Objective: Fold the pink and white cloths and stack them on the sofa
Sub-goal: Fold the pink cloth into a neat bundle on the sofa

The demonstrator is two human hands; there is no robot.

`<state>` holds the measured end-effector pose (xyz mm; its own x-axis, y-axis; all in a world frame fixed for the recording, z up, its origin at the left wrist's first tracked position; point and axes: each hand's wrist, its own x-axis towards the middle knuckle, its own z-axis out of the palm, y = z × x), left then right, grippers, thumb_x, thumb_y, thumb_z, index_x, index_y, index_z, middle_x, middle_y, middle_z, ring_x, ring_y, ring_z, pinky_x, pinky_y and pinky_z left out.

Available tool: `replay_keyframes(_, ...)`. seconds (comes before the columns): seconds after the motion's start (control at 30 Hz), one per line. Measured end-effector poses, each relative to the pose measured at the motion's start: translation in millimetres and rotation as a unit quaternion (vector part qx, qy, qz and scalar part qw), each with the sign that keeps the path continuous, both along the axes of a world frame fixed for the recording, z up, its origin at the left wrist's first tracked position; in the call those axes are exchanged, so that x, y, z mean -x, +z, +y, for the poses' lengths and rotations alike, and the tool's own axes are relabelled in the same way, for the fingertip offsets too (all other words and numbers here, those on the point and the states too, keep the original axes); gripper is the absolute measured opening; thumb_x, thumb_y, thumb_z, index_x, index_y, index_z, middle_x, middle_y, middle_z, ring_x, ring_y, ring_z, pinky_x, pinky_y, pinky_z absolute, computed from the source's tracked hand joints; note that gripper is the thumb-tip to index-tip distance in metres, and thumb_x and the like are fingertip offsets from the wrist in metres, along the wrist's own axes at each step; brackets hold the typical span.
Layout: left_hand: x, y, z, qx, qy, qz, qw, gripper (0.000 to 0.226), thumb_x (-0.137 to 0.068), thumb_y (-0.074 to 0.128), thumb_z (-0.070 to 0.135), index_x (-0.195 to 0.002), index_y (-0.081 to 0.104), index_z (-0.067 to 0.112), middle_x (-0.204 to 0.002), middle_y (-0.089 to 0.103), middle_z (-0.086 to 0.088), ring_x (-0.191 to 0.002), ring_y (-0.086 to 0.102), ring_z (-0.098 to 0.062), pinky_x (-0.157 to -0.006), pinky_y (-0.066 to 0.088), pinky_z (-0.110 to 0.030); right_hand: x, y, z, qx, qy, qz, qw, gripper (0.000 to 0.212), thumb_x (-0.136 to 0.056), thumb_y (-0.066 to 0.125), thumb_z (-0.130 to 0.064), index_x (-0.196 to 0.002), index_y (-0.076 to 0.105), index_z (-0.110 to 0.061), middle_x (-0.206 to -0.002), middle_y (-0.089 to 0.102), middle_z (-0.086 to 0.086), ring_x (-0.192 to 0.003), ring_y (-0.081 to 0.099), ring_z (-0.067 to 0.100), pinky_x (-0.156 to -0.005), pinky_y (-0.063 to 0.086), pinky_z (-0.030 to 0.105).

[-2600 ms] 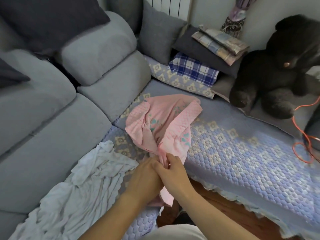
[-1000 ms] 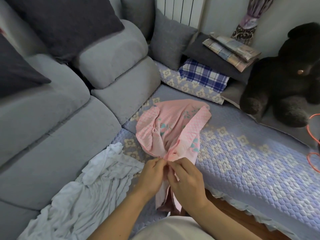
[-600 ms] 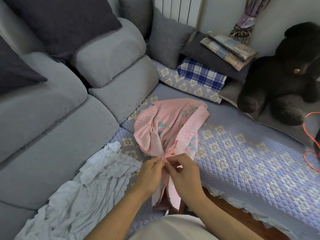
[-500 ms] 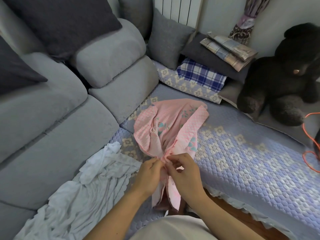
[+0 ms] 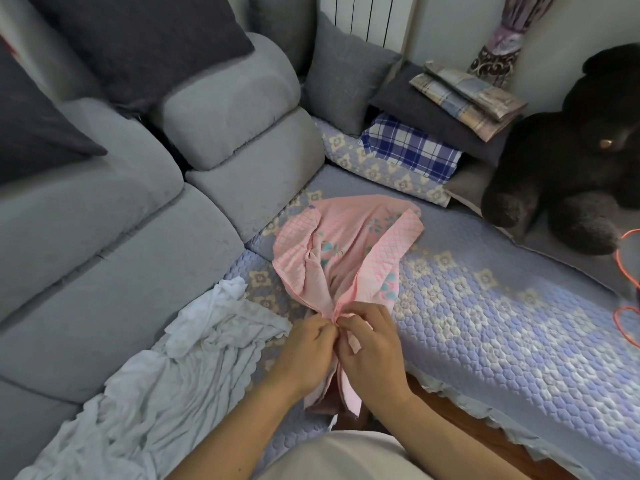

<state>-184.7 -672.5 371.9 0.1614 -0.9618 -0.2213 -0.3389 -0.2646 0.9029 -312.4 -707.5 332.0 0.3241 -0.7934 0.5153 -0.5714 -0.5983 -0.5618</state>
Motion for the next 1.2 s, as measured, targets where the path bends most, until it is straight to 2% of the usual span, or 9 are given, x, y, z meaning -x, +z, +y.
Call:
replay_keyframes(0.23,-8,3,2,-0.015,-0.050,-0.058,0.997,0.038,-0.101,0.040,0.009,-0.065,0.050,0.019,-0.075,0.052,0.008,-0.067,0.047,-0.002,-0.066,0.037,-0.022,1,1,0,-0.052,0.039,-0.008,0.998,0.009,-0.085,0.071,0.000,-0.090,0.067,-0.007,-0.098,0.061,0.001,-0.090,0.058,0.014,-0.081,0.050,0.024)
replay_keyframes(0.33,-14,-3,0,-0.022,-0.031,-0.001,0.999,0.033,-0.102,0.044,0.007,-0.090,0.069,0.027,-0.095,0.066,0.013,-0.087,0.059,0.001,-0.079,0.045,-0.017,-2,4,3,-0.161,-0.024,-0.110,0.981,0.015,-0.088,0.069,0.001,-0.085,0.066,-0.013,-0.091,0.064,-0.004,-0.087,0.060,0.007,-0.077,0.048,0.018)
replay_keyframes(0.4,-17,-10,3,-0.023,0.040,0.051,0.998,0.037,-0.099,0.052,0.004,-0.107,0.066,0.037,-0.109,0.068,0.012,-0.099,0.062,-0.002,-0.085,0.046,-0.015,-2,9,3,-0.289,-0.112,-0.199,0.930,0.016,-0.090,0.068,-0.004,-0.083,0.066,-0.018,-0.086,0.067,-0.007,-0.085,0.062,0.007,-0.074,0.047,0.017)
replay_keyframes(0.53,-18,-23,8,-0.029,0.204,0.154,0.966,0.065,-0.084,0.067,-0.007,-0.116,0.055,0.048,-0.119,0.065,-0.003,-0.107,0.064,-0.019,-0.095,0.055,-0.040,11,8,-9,-0.449,-0.257,-0.359,0.777,0.010,-0.095,0.064,-0.016,-0.088,0.065,-0.022,-0.093,0.072,0.001,-0.090,0.068,0.020,-0.080,0.056,0.035)
replay_keyframes(0.6,-15,-22,12,-0.054,0.222,0.177,0.957,0.065,-0.082,0.069,-0.008,-0.117,0.049,0.043,-0.115,0.067,-0.009,-0.100,0.067,-0.020,-0.088,0.058,-0.042,18,11,-13,-0.449,-0.285,-0.387,0.753,0.009,-0.095,0.064,-0.019,-0.088,0.064,-0.025,-0.097,0.072,0.002,-0.094,0.069,0.025,-0.089,0.057,0.047)
replay_keyframes(0.7,-12,-16,13,-0.043,0.222,0.126,0.966,0.051,-0.080,0.069,-0.006,-0.108,0.046,0.030,-0.098,0.066,-0.012,-0.063,0.058,-0.010,-0.056,0.049,-0.025,20,27,-12,-0.374,-0.242,-0.336,0.830,0.017,-0.095,0.064,-0.022,-0.085,0.062,-0.035,-0.089,0.073,-0.005,-0.088,0.070,0.018,-0.084,0.058,0.044)
replay_keyframes(0.77,-9,-11,12,-0.026,0.248,0.152,0.956,0.038,-0.081,0.071,-0.006,-0.105,0.052,0.017,-0.094,0.067,-0.012,-0.056,0.058,-0.007,-0.049,0.047,-0.020,11,39,0,-0.325,-0.168,-0.301,0.881,0.019,-0.095,0.065,-0.021,-0.084,0.062,-0.035,-0.082,0.070,-0.007,-0.079,0.066,0.011,-0.074,0.054,0.031)
replay_keyframes(0.93,8,-10,11,-0.059,0.270,0.311,0.909,0.015,-0.086,0.074,0.004,-0.100,0.070,0.000,-0.094,0.074,-0.023,-0.079,0.071,-0.028,-0.071,0.057,-0.034,-13,29,28,-0.286,-0.055,-0.191,0.937,0.026,-0.095,0.066,-0.013,-0.089,0.064,-0.039,-0.091,0.071,-0.023,-0.087,0.067,0.000,-0.075,0.049,0.015)
replay_keyframes(1.2,12,-14,15,-0.038,0.228,0.110,0.967,0.011,-0.092,0.071,0.025,-0.083,0.074,0.021,-0.076,0.076,0.001,-0.080,0.073,-0.021,-0.082,0.059,-0.043,-1,5,29,-0.133,-0.030,-0.056,0.989,0.011,-0.092,0.061,-0.024,-0.102,0.066,-0.029,-0.096,0.072,-0.011,-0.084,0.067,0.009,-0.069,0.055,0.035)
